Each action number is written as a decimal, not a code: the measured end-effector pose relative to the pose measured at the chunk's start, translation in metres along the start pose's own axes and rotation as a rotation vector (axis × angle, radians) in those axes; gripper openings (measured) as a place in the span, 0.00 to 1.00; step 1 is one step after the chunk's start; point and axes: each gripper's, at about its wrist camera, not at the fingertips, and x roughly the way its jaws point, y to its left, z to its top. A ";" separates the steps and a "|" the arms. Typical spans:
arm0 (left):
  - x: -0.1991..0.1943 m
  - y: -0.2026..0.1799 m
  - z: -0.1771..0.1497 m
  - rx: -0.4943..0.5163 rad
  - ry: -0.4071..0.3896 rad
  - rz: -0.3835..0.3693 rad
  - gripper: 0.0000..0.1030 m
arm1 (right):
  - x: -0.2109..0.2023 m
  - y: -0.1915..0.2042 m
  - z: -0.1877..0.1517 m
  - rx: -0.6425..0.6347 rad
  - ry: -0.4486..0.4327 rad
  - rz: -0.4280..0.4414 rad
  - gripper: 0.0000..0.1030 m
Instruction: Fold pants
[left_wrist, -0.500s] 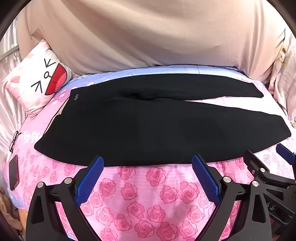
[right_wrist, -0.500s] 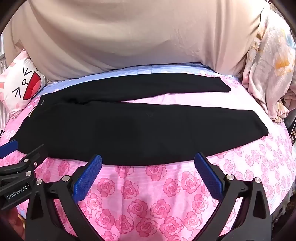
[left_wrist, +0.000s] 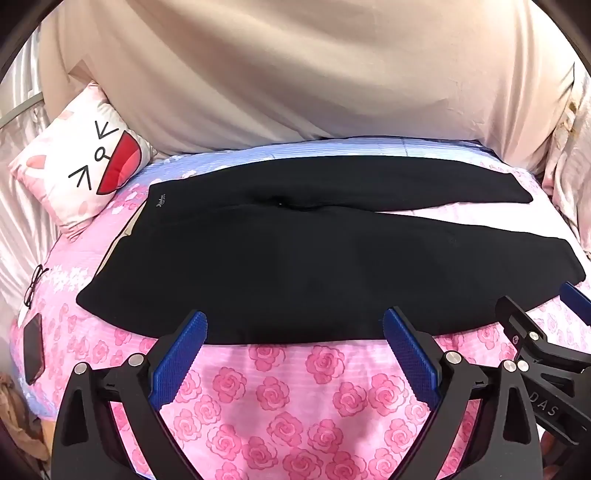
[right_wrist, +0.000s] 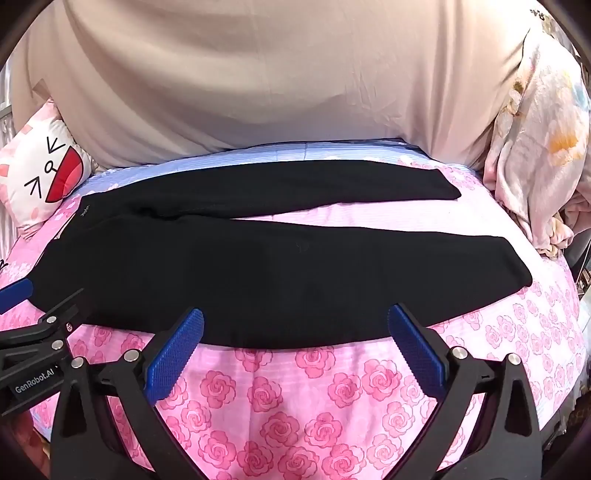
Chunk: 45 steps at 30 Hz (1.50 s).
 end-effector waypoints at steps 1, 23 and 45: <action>0.000 0.000 0.000 -0.001 0.000 0.001 0.91 | 0.000 -0.001 -0.002 -0.001 0.001 -0.001 0.95; 0.004 0.008 -0.002 -0.008 0.003 0.011 0.91 | 0.000 -0.002 -0.013 -0.005 -0.008 0.002 0.95; 0.006 0.004 -0.001 -0.002 0.006 0.012 0.91 | 0.000 -0.003 -0.012 -0.003 -0.003 -0.001 0.95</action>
